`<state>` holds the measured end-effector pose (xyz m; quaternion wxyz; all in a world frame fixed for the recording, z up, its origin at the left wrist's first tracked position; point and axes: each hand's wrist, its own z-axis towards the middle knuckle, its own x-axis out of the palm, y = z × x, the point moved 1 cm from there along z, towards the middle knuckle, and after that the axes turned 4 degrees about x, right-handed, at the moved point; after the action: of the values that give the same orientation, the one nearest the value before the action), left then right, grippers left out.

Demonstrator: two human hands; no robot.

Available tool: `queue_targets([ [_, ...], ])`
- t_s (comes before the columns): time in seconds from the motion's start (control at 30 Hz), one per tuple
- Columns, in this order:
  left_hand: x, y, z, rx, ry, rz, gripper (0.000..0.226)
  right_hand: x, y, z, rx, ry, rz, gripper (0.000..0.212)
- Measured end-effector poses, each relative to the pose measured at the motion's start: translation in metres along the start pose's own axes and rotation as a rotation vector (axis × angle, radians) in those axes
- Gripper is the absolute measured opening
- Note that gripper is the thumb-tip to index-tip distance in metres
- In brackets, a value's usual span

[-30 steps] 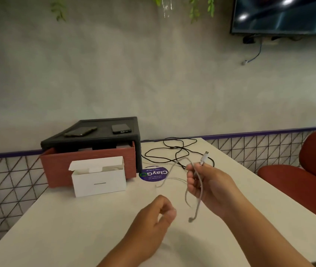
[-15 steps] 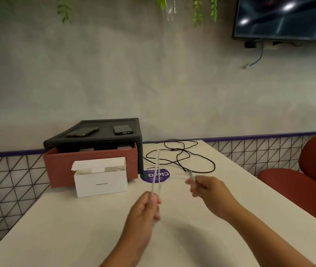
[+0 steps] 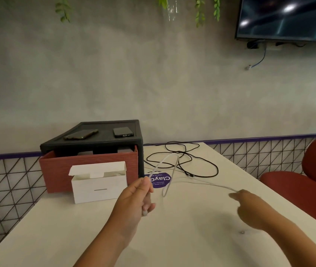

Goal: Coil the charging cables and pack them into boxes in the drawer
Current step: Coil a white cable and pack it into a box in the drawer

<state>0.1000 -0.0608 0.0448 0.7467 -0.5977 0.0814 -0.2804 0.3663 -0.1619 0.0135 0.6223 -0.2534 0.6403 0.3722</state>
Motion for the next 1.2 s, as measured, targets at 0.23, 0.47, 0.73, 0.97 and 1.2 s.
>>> queue_targets([
  [0.23, 0.014, -0.025, 0.018, -0.058, 0.145, -0.206, 0.028, -0.023, 0.117, 0.003, -0.282, -0.048, 0.93, 0.053],
  [0.47, -0.001, -0.057, 0.064, 0.084, 0.17, -0.355, 0.025, -0.023, 0.189, 0.043, -0.378, 0.078, 1.282, 0.02],
  [0.73, -0.032, -0.052, 0.123, 0.408, -0.064, -0.17, 0.041, -0.043, 0.216, 0.061, -0.605, 0.274, 0.774, 0.029],
  [0.97, -0.037, -0.027, 0.135, 0.495, -0.156, -0.161, 0.039, -0.058, 0.225, 0.05, -0.643, 0.488, 0.493, 0.013],
  [1.2, -0.04, -0.024, 0.127, 0.806, -0.115, 0.706, 0.037, -0.08, 0.213, 0.033, -0.653, 0.375, 0.229, 0.016],
])
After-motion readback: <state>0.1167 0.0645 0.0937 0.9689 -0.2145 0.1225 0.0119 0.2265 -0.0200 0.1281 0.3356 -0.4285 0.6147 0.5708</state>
